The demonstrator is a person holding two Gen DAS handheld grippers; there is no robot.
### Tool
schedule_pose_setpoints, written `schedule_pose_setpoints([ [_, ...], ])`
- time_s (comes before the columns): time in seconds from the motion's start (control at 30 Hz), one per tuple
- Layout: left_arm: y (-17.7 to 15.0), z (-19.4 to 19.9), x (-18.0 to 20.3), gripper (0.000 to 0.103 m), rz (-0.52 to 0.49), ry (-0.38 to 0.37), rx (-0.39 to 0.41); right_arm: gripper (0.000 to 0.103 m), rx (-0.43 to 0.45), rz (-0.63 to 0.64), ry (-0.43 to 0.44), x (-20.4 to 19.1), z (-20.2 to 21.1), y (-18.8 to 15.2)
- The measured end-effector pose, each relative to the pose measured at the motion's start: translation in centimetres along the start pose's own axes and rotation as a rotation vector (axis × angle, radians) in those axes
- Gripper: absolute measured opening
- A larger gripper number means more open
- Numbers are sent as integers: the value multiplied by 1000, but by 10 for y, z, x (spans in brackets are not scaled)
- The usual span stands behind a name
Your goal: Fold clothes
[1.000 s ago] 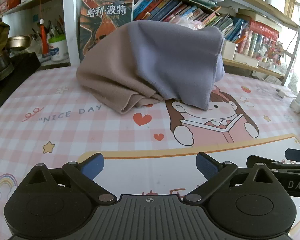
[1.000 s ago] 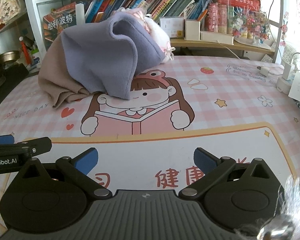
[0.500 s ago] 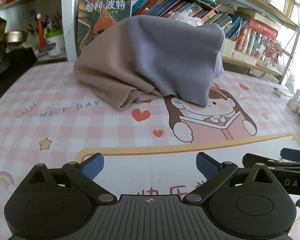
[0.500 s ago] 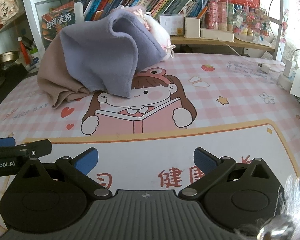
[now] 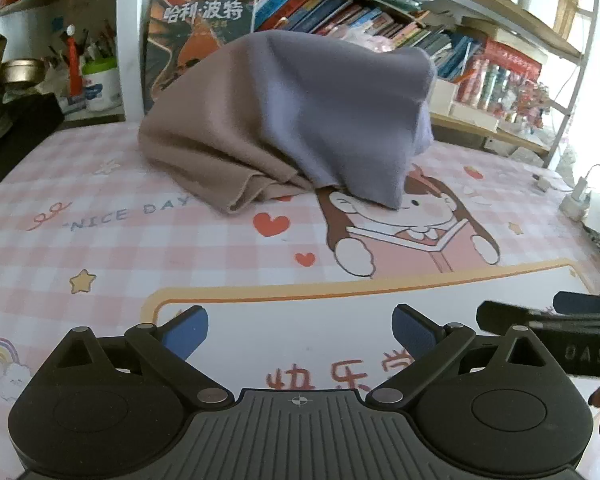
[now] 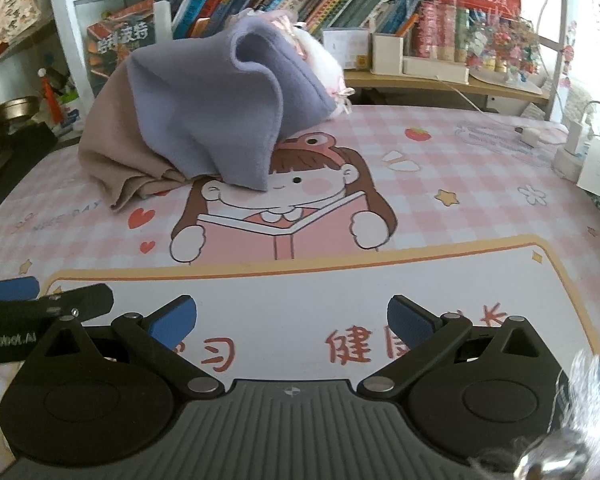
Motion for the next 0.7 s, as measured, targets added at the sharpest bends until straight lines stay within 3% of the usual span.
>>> schedule_pose_setpoints([
  [0.3,2,-11,23,100,14,74,8,103,-27,-47,66,27,-15,7],
  [0.5,11,-23,52,100,29,175,46,103,-11,-54,152,60,-30,22],
  [0.7,35,-37,79,100,34,214,79,103,-78,-186,259,105,-55,31],
])
Point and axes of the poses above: each gripper's, at about its wrist camera, not at the fingertips, and z roughly against the way its jaws point, x to its right, y to its top, the point moved 5 cm from there along -z, roughly the way its jaws point, and after that the axes turned 12 degrees about -y, right-handed, at the moved point
